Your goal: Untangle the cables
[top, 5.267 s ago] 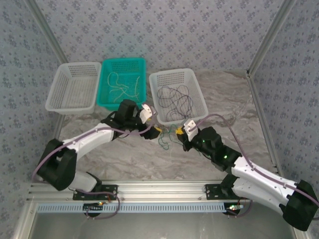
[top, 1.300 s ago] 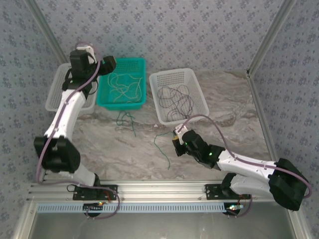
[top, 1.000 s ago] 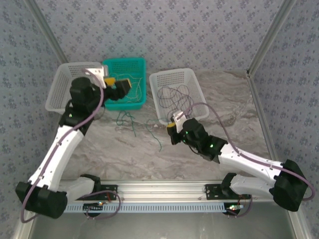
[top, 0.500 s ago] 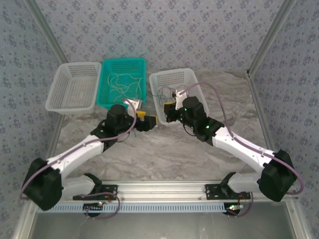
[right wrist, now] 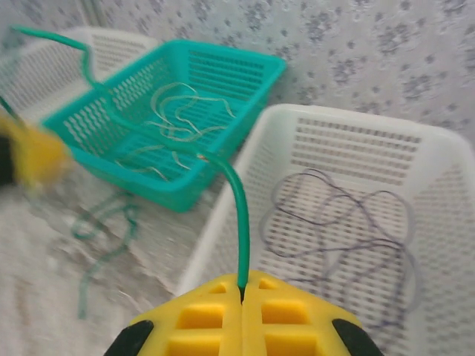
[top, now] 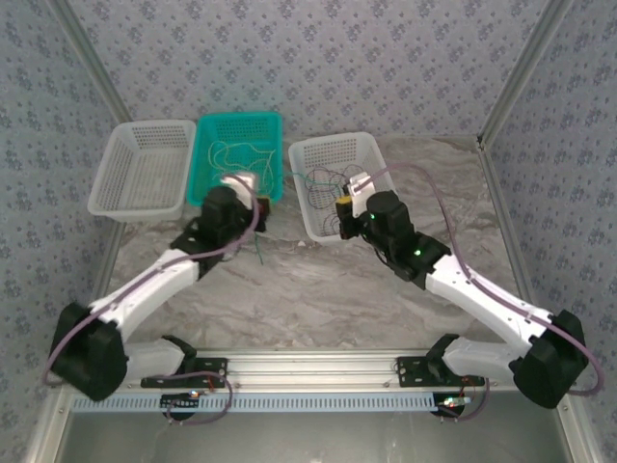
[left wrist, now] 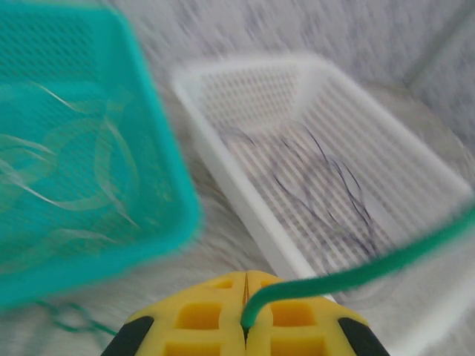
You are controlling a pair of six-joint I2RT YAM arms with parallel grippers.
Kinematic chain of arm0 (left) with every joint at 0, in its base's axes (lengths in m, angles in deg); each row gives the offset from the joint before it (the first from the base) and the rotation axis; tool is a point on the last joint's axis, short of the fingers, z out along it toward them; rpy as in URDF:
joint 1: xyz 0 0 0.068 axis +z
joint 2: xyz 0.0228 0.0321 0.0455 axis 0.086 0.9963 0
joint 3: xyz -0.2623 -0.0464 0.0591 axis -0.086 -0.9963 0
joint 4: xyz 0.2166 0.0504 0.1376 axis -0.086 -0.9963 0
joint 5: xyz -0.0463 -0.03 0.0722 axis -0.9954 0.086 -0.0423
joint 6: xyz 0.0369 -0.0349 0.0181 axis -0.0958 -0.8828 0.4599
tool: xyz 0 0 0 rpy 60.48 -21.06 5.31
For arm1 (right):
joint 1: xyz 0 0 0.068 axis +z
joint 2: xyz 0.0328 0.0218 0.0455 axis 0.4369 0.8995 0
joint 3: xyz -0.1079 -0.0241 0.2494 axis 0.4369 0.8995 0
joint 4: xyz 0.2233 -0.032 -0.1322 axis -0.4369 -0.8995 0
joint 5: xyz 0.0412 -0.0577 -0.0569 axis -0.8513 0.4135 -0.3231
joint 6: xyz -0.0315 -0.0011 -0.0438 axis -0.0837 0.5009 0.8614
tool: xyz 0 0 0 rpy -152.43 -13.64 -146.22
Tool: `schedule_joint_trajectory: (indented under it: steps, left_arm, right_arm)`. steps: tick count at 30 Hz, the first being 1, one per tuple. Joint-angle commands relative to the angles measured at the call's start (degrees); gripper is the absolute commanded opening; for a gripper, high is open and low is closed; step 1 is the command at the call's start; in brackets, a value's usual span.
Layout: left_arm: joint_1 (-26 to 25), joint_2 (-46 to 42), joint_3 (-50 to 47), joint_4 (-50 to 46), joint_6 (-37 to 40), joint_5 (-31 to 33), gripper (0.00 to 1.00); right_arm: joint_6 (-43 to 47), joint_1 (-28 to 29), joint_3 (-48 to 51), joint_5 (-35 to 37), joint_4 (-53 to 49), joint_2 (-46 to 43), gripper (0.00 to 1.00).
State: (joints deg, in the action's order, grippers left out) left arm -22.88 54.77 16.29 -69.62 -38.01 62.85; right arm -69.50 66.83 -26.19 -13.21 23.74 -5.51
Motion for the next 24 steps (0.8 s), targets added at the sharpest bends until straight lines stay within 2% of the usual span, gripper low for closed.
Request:
schedule_joint_trajectory:
  steps: [1, 5, 9, 11, 13, 14, 15, 16, 17, 19, 21, 24]
  left_arm:
    - [6.36, -5.72, 6.36, -12.16, 6.06, 2.32, 0.0]
    - [8.04, -6.22, 11.14, -16.03, 9.46, 2.36, 0.0]
    - [8.54, -5.18, 12.87, -14.95, 8.37, 1.6, 0.0]
    - [8.69, -4.38, 14.03, -14.05, 7.66, 0.59, 0.0]
    - [8.95, -3.23, 15.74, -13.32, 7.75, 0.15, 0.0]
    - [9.31, -2.25, 17.14, -13.47, 8.09, 0.48, 0.0]
    - [9.99, -1.22, 18.76, -13.88, 8.27, 1.59, 0.0]
    - [10.91, -0.06, 20.31, -14.57, 8.14, 2.74, 0.0]
    - [12.28, 1.38, 22.24, -15.61, 7.66, 3.93, 0.0]
    - [15.6, 4.05, 25.34, -16.72, 6.36, 5.89, 0.0]
    - [19.33, 6.51, 28.49, -18.33, 4.2, 8.43, 0.0]
    - [24.14, 9.56, 31.68, -19.34, 0.8, 13.54, 0.0]
  right_arm:
    - [13.56, -0.19, 2.02, 5.64, -5.61, 0.12, 0.0]
    - [16.47, 1.62, 1.71, 9.01, -5.06, 3.15, 0.0]
    - [16.24, 2.69, 0.39, 10.64, -4.77, 4.55, 0.0]
    - [15.02, 3.18, -0.92, 8.97, -5.14, 3.81, 0.0]
    - [13.13, 3.19, -2.61, 3.4, -5.44, 2.28, 0.02]
    - [12.08, 3.07, -3.62, -0.36, -5.49, 1.56, 0.14]
    - [11.25, 2.83, -4.73, -4.64, -5.49, 0.88, 0.36]
    - [10.71, 2.61, -5.72, -7.65, -5.67, 0.49, 0.52]
    - [10.53, 2.44, -6.59, -10.03, -5.69, 0.15, 0.64]
    - [9.52, 2.22, -7.96, -10.68, -5.74, -0.51, 0.92]
    - [7.42, 1.74, -8.5, -9.96, -5.51, -1.72, 0.99]
    - [4.87, 0.4, -7.7, -9.87, -5.06, -3.89, 1.0]
